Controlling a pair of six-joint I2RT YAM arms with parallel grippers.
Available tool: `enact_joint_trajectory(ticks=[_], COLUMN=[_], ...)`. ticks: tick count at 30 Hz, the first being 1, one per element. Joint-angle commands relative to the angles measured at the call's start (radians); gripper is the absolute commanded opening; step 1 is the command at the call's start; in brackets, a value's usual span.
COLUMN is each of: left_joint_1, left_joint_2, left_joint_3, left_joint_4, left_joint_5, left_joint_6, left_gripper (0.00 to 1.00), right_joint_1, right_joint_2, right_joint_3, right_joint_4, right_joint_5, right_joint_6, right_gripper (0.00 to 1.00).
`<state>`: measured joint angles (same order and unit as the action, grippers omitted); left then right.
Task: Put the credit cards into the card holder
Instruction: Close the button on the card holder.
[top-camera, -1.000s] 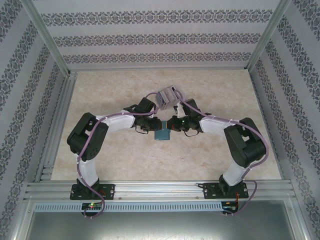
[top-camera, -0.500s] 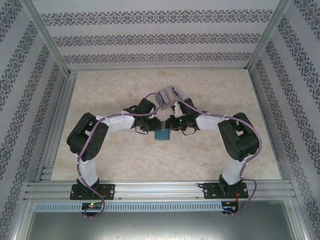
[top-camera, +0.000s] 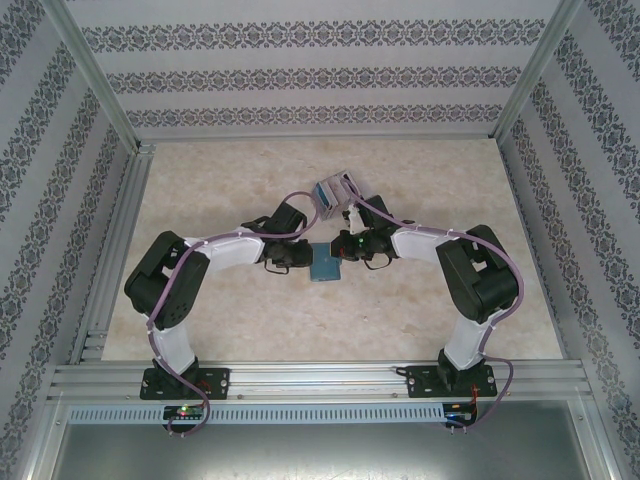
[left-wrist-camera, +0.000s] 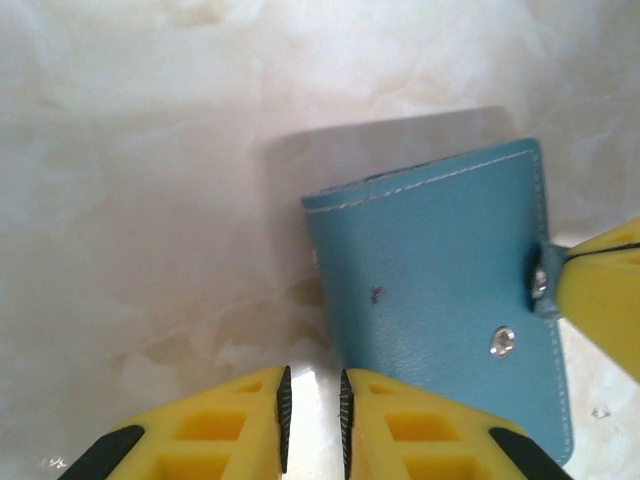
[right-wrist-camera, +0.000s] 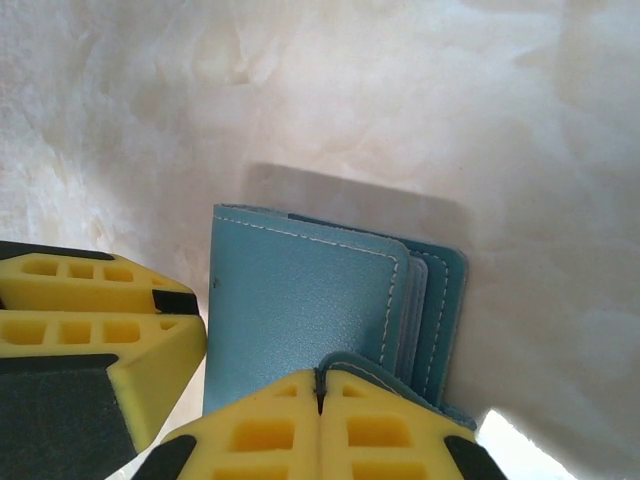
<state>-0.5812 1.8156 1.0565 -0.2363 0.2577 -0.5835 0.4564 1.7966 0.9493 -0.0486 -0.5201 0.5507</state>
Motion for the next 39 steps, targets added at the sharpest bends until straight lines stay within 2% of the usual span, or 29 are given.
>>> enact_joint_trajectory(ticks=[1, 5, 24, 39], left_joint_1=[-0.008, -0.012, -0.014, -0.014], left_joint_2=[0.016, 0.041, 0.042, 0.038], left_joint_3=[-0.012, -0.004, 0.009, 0.018], left_joint_4=[0.019, 0.050, 0.043, 0.029], left_joint_5=[0.022, 0.063, 0.057, 0.051], left_joint_6=[-0.017, -0.032, -0.022, -0.011], left_gripper=[0.23, 0.24, 0.24, 0.24], right_joint_1=[0.013, 0.031, 0.053, 0.054], right_joint_2=[-0.015, -0.037, -0.014, 0.029], right_joint_3=[0.001, 0.020, 0.068, 0.094], right_joint_4=[-0.065, -0.069, -0.108, -0.196], right_joint_5=[0.030, -0.013, -0.052, -0.009], right_joint_6=[-0.026, -0.041, -0.067, -0.108], right_gripper=[0.05, 0.05, 0.06, 0.07])
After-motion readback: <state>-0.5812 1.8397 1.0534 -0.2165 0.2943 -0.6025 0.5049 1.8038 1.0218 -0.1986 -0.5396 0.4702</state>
